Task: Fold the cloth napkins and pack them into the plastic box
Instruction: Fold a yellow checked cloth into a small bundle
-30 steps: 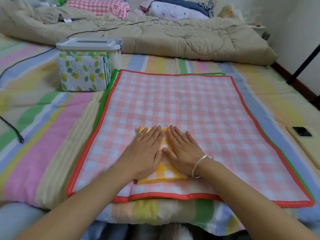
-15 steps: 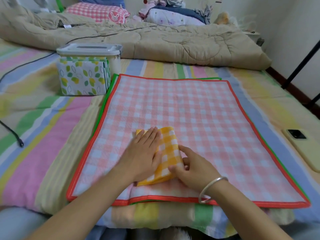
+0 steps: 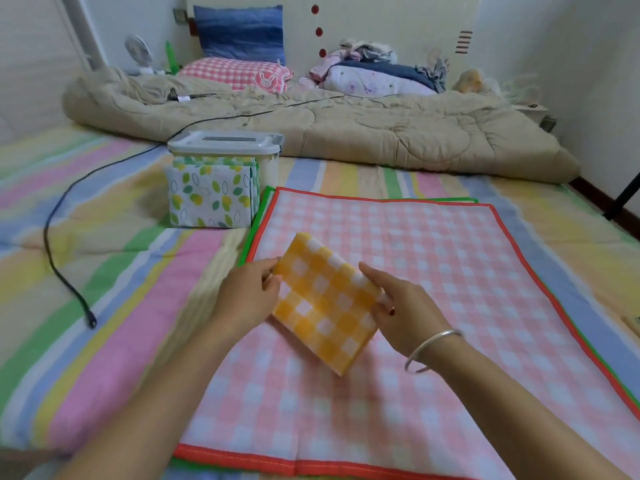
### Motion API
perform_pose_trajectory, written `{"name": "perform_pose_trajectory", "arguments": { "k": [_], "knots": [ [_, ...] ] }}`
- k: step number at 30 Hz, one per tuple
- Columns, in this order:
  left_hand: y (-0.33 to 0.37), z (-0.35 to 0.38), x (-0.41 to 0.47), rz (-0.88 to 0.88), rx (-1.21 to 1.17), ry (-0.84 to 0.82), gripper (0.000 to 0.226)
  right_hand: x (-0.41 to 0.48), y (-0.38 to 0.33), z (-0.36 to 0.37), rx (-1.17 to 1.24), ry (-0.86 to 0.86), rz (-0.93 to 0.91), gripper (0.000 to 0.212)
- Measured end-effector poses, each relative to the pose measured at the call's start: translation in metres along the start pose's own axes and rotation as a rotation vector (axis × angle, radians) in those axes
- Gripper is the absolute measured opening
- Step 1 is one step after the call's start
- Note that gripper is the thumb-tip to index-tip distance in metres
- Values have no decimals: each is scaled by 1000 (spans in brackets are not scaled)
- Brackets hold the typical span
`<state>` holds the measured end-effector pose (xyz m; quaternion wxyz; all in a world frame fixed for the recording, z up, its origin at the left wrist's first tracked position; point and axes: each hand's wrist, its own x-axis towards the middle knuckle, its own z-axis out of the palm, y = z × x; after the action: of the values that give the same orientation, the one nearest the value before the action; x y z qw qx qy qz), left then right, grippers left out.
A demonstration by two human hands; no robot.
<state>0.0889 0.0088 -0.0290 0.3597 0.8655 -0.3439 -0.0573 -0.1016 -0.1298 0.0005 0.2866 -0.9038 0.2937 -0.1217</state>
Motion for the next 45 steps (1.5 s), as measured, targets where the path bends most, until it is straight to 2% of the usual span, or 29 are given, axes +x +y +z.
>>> {"name": "perform_pose_trajectory", "arguments": {
  "k": [3, 4, 7, 8, 9, 13, 16, 19, 23, 27, 32, 37, 40, 45],
  "knots": [
    [-27, -21, 18, -99, -133, 87, 30, 38, -25, 5, 98, 12, -32, 58],
    [-39, -27, 26, -123, -185, 131, 24, 52, -33, 9, 237, 17, 0, 56],
    [-67, -48, 52, -190, -339, 310, 12, 95, -60, 30, 908, -45, 222, 48],
    [-75, -54, 61, -209, -359, 379, 14, 107, -70, 39, 1028, -81, 262, 46],
    [-83, -60, 71, -226, -367, 433, 15, 119, -80, 49, 1041, -98, 274, 47],
    [-115, -75, 113, -294, -341, 525, 17, 158, -116, 96, 743, -27, 264, 59],
    [-130, -81, 142, -297, -306, 587, 15, 185, -136, 122, 511, 30, 196, 39],
    [-142, -76, 167, -348, -217, 619, 19, 205, -148, 144, 359, 49, 157, 33],
    [-158, -65, 190, -438, -114, 669, 28, 226, -148, 165, 103, 46, 71, 53],
    [-170, -55, 202, -417, -16, 595, 29, 232, -145, 163, -93, -23, 30, 63],
    [-173, -52, 198, -357, -26, 510, 37, 234, -140, 163, -157, 19, 55, 63],
    [-177, -52, 189, -309, -4, 470, 34, 227, -140, 166, -148, -4, 71, 65],
    [-174, -52, 183, -332, 12, 513, 34, 223, -142, 163, -160, -7, 84, 65],
    [-164, -58, 168, -331, -23, 573, 52, 212, -145, 149, -178, 7, 69, 66]
  ]
}}
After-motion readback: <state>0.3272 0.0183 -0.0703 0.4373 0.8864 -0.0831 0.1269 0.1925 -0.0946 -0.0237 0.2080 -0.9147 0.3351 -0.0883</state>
